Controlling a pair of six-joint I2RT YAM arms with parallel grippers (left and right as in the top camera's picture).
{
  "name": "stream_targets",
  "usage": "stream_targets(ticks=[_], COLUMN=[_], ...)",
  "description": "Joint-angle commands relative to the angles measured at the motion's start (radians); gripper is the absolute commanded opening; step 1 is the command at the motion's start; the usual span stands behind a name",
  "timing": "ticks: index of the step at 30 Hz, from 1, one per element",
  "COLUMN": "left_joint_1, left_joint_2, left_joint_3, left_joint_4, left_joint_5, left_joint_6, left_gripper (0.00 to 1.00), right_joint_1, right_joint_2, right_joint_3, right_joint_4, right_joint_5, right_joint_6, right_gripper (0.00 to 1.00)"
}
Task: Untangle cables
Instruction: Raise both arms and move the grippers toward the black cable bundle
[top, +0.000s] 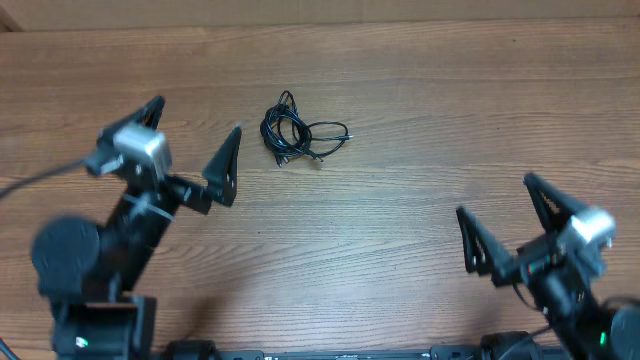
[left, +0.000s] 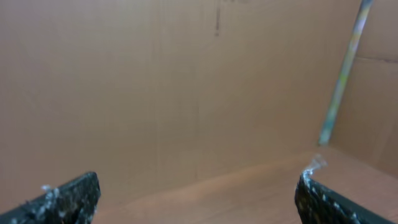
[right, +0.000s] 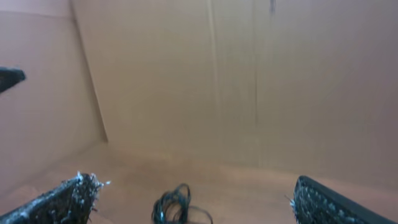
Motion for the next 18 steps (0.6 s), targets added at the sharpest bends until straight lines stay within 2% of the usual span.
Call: stream_targets(ticks=[1,6,10,14,18], left_joint_1=[0.006,0.006,0.006,0.006,0.005], left_joint_2=[0.100,0.288,0.429,0.555,0.653], left_joint_3=[0.195,0.456,0.597,0.685,0.697], left_joint_4=[-0.141,-0.455,-0.656,-0.798,-0.857], left_joint_5=[0.051,0.051,0.051,0.051,0.051], left_joint_6=[-0.016,0.012,0.041,0.042,0.041], left_gripper=[1.00,0.99,1.00,0.99,1.00], right_joint_1=[0.003,0.003,0.003,0.003,0.003], right_joint_2=[0.170,0.445,0.647,0.811,0.943], right_joint_3=[0.137,0.329,0.414,0.423,0.423], right_joint_4=[-0.076,-0.241,-0.344,-0.376,-0.402], right_joint_5=[-0.011,-0.103,-0.200,-0.342,-0.361], right_joint_6=[0.004,0.003,0.004,0.004,0.004], right_gripper=[1.00,1.00,1.00,1.00,1.00])
